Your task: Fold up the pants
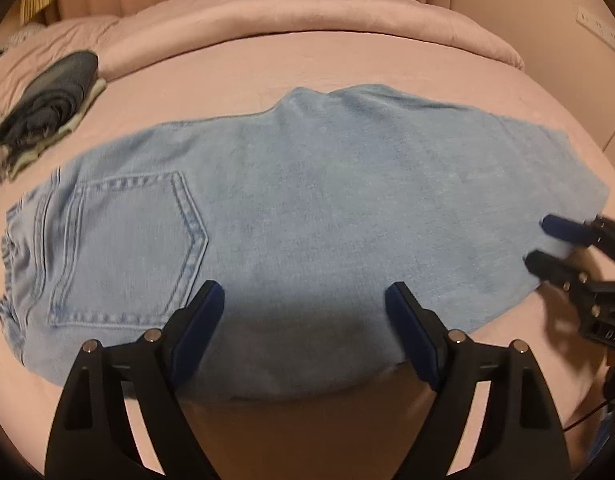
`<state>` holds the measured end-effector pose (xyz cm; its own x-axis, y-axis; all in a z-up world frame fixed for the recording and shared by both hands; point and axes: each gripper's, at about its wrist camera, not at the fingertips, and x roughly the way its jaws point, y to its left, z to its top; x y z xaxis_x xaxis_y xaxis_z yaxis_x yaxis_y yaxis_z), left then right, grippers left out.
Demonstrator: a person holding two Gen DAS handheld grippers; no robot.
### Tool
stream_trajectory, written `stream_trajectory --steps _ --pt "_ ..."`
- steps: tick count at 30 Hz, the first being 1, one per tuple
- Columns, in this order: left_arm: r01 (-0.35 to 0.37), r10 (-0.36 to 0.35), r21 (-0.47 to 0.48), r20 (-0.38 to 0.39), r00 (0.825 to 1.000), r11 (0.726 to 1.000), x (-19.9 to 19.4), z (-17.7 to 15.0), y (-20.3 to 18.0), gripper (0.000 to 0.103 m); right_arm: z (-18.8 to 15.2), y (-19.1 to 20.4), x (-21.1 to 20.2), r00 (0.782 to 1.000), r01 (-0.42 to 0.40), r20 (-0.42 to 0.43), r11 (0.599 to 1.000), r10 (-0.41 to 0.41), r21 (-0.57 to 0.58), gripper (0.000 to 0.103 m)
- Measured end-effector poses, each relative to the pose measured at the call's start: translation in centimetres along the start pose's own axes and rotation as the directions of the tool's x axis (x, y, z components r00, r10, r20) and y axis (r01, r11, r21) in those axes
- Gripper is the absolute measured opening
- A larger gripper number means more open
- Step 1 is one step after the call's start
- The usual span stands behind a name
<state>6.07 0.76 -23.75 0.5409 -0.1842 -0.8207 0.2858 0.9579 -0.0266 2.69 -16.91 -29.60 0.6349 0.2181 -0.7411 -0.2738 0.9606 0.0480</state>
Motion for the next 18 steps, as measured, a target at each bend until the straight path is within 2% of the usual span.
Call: stream_trajectory --steps 6,9,13,15,18 --pt "-0.019 0.021 0.043 -0.030 0.999 0.999 -2.0 -0.5 -0.4 0.084 -0.4 -2.0 -2.1 0.999 -0.050 -0.004 0.998 0.050 0.041 0.056" --pt "-0.018 0.019 0.037 -0.042 0.999 0.999 -2.3 0.1 -1.0 0.084 -0.2 -3.9 -4.0 0.998 -0.017 0.059 0.997 0.013 0.075 0.056" --pt "0.053 -0.052 0.043 -0.020 0.998 0.998 -2.3 1.8 -3.8 0.083 1.5 -7.1 -4.6 0.992 0.028 0.115 0.987 -0.047 0.158 0.058" --pt "0.090 -0.090 0.083 -0.008 0.996 0.993 -2.1 2.9 -6.2 0.083 2.6 -8.8 -4.2 0.987 0.069 0.127 0.978 -0.095 0.198 0.059" --pt "0.115 -0.116 0.161 0.000 0.993 0.980 -1.4 4.1 -9.6 0.084 3.0 -10.6 -3.3 0.986 0.092 0.114 0.963 -0.124 0.253 0.059"
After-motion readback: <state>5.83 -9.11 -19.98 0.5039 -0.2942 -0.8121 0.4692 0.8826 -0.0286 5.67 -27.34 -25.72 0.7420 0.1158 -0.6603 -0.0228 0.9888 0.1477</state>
